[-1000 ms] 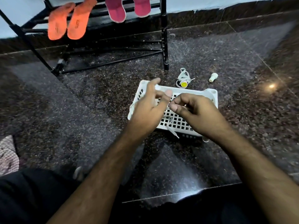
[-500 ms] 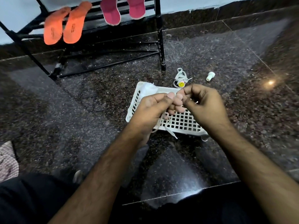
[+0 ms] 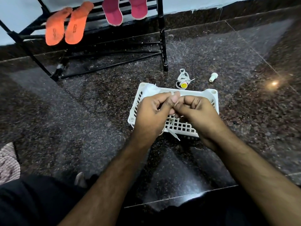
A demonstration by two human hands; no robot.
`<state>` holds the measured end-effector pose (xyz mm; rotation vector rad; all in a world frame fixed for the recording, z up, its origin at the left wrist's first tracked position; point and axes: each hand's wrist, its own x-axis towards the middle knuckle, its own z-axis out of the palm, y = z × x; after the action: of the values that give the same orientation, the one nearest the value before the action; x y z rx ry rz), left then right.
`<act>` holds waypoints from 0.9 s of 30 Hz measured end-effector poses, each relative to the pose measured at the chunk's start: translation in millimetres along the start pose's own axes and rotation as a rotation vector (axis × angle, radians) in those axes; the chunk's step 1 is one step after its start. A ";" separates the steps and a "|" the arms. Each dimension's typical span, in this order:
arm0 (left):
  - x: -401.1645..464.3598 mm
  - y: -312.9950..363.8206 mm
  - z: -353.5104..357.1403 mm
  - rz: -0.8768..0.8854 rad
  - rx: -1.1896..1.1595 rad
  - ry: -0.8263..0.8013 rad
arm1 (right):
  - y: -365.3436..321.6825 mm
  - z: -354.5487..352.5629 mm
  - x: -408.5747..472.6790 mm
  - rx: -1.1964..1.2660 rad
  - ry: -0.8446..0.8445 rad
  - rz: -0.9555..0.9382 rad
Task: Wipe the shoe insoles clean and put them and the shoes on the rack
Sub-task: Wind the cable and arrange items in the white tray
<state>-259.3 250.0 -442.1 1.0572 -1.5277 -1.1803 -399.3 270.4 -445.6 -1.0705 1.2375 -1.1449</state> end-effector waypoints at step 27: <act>5.8 16.7 -12.7 -0.244 -0.473 0.014 | -5.4 -4.3 1.7 0.000 -0.096 0.175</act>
<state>-249.8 244.8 -423.2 0.9382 -1.0482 -1.6014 -403.9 268.1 -440.6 -0.9851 1.2298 -0.9495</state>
